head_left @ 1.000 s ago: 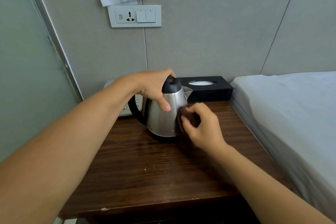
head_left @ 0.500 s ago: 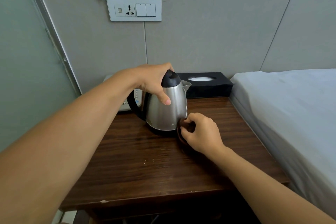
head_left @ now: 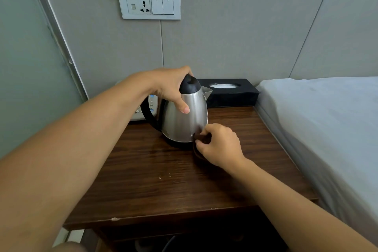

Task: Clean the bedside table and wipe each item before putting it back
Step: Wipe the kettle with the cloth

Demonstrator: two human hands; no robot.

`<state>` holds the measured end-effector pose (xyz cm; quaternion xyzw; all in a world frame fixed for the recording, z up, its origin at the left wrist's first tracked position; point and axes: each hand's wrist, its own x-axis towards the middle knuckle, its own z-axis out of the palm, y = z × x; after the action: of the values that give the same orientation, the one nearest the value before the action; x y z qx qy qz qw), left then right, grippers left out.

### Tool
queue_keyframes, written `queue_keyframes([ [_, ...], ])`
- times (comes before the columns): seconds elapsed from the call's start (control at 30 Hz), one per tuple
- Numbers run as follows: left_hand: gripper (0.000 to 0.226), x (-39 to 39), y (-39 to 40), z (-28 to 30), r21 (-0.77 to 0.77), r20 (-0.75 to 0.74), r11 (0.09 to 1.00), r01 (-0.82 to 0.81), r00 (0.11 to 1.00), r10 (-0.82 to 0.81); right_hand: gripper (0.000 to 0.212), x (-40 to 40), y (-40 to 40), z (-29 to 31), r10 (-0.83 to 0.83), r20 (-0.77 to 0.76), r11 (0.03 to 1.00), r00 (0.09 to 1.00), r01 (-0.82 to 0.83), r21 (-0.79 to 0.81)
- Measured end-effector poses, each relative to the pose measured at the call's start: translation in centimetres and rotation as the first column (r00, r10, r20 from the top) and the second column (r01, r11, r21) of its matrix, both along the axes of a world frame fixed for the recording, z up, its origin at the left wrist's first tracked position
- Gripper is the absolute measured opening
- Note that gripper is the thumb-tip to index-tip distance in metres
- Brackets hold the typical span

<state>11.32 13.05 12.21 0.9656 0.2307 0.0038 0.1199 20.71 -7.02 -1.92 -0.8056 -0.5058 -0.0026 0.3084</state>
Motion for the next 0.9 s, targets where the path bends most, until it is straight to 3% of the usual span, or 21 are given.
queue_keyframes([
  [0.17,0.104,-0.1,-0.1,0.1,-0.011,0.002,1.0,-0.007,1.0,0.007,0.014,-0.3,0.8,0.8,0.015,-0.016,0.943,1.0,-0.009,0.333],
  [0.23,0.106,-0.1,-0.2,0.1,-0.01,0.002,1.0,-0.009,1.0,0.009,0.013,-0.4,0.6,-0.2,0.089,0.06,0.951,0.994,-0.103,0.292],
  [0.3,0.108,-0.1,-0.2,0.2,-0.01,0.001,1.0,-0.016,1.0,0.016,0.014,-0.4,0.5,-1.2,0.19,0.221,0.97,0.957,-0.217,0.105],
  [0.37,0.106,-0.1,-0.1,0.2,-0.019,-0.005,1.0,-0.012,1.0,0.012,0.017,-0.1,0.5,-1.5,0.219,0.252,0.967,0.943,-0.244,0.07],
  [0.53,0.112,-0.2,-0.1,0.2,-0.029,-0.011,0.999,-0.021,1.0,0.02,0.023,0.1,0.9,-0.9,0.053,0.12,0.907,0.991,-0.098,0.41],
  [0.6,0.112,-0.2,-0.2,0.2,-0.034,-0.005,0.999,-0.014,1.0,0.014,0.025,0.1,0.6,-1.4,0.093,0.116,0.918,0.989,-0.13,0.375],
  [0.77,0.108,-0.4,-0.2,0.3,-0.028,-0.011,0.999,-0.027,1.0,0.027,0.021,0.9,0.5,-1.2,0.216,0.23,0.972,0.949,-0.23,0.039],
  [0.9,0.119,-0.4,-0.5,0.4,-0.017,-0.021,0.999,-0.05,0.999,0.05,0.021,0.5,1.0,-0.4,0.135,0.239,0.974,0.962,-0.173,0.144],
])
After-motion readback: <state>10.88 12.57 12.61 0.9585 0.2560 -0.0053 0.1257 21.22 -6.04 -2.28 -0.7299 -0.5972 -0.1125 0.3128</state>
